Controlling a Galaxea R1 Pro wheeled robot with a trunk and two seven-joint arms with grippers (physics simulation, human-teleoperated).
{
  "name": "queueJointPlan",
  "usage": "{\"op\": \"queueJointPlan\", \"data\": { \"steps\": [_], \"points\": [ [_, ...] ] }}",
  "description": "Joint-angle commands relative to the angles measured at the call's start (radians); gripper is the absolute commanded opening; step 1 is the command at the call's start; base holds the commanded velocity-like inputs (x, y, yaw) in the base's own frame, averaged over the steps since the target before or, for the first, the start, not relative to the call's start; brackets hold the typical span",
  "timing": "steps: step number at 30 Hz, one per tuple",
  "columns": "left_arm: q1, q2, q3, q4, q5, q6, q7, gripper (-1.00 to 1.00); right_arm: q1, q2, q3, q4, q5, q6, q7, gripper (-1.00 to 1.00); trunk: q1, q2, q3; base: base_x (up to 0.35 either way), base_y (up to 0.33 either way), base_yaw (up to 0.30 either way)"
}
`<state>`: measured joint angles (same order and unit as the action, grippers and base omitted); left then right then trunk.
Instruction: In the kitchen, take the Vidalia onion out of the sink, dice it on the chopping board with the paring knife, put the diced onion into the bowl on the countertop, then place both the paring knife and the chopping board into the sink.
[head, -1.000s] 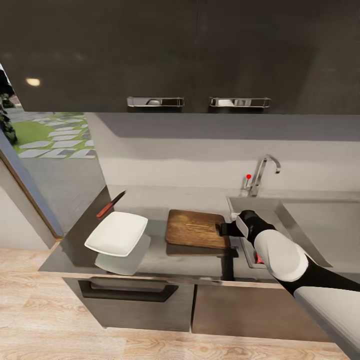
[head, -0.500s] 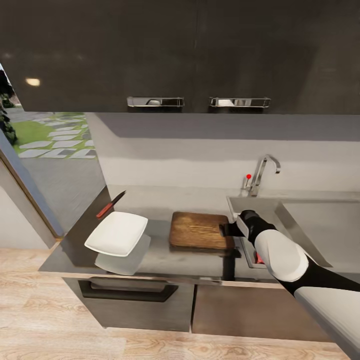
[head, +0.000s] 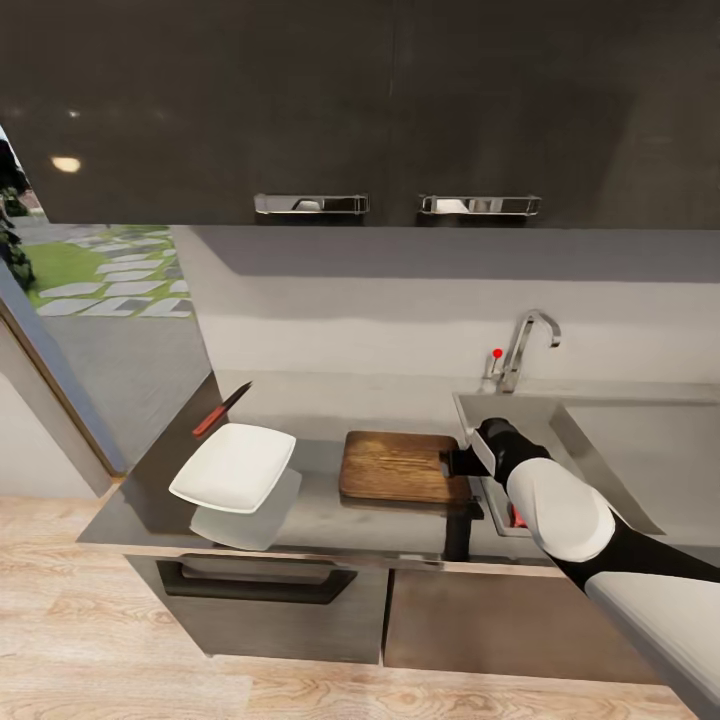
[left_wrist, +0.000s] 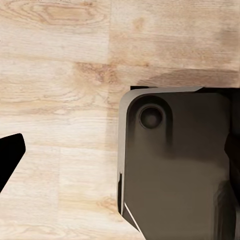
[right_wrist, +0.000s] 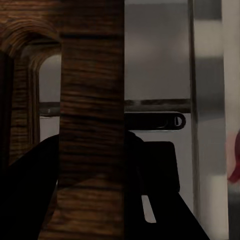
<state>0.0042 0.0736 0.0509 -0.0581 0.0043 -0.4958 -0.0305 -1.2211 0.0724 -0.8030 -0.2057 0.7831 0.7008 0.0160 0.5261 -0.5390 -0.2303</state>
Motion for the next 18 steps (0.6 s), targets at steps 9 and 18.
{"op": "queueJointPlan", "data": {
  "steps": [9, 18],
  "points": [
    [0.0, 0.0, 0.006, -0.002, 0.0, -0.001, -0.003, 1.0, 0.001, 0.005, 0.025, 0.014, 0.076, 0.006, 0.001, -1.0, 0.001, -0.001, -0.002, 0.0, 0.0, 0.0],
    [0.0, 0.0, 0.006, -0.002, 0.0, -0.001, -0.003, 1.0, 0.001, 0.017, 0.025, 0.014, 0.076, 0.006, 0.001, 1.0, 0.001, -0.001, -0.002, 0.0, 0.0, 0.0]
  ]
}}
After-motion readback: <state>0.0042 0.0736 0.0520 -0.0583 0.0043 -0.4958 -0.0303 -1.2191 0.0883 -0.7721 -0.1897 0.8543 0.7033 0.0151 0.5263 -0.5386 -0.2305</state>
